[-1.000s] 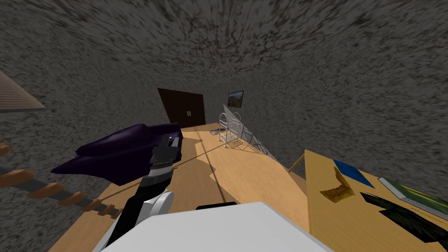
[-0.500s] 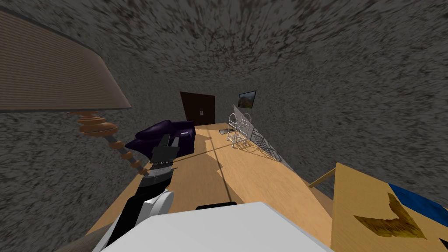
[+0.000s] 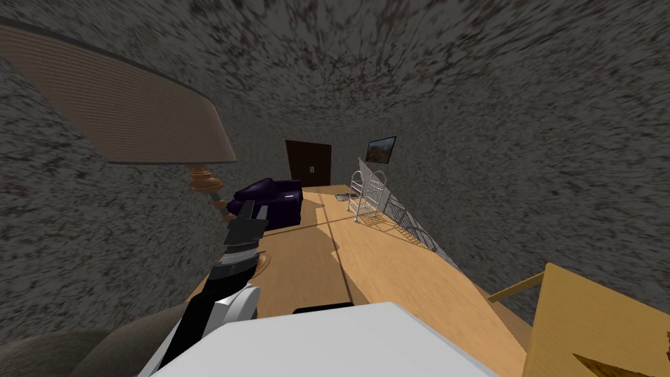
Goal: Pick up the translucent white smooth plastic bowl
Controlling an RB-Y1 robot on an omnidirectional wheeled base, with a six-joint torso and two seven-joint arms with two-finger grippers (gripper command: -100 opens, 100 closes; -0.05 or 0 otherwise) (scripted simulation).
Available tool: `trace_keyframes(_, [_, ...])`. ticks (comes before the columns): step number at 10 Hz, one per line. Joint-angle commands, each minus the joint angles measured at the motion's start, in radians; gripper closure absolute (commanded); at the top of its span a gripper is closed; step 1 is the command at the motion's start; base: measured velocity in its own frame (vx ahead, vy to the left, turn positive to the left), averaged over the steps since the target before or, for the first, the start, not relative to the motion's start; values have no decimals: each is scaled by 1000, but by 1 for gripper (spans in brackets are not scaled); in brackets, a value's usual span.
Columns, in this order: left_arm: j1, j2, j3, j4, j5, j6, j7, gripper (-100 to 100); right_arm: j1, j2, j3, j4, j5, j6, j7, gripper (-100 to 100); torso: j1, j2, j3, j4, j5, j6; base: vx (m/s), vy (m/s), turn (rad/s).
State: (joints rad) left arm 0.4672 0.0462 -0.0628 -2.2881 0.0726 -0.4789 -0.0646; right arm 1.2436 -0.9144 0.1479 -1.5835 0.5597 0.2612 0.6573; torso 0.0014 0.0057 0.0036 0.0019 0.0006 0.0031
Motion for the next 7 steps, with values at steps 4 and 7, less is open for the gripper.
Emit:
trace_keyframes(4, [0, 0, 0, 0, 0, 0, 0, 0, 0, 1, 0, -1, 0, -1, -1, 100, -2, -4, -3, -1, 0, -1, -3, 3, -5])
trace_keyframes(7, [0, 0, 0, 0, 0, 0, 0, 0, 6, -3, -4, -11, 22, -5, -1, 100, 0, -5, -3, -2, 2, -1, 22, -17, -90])
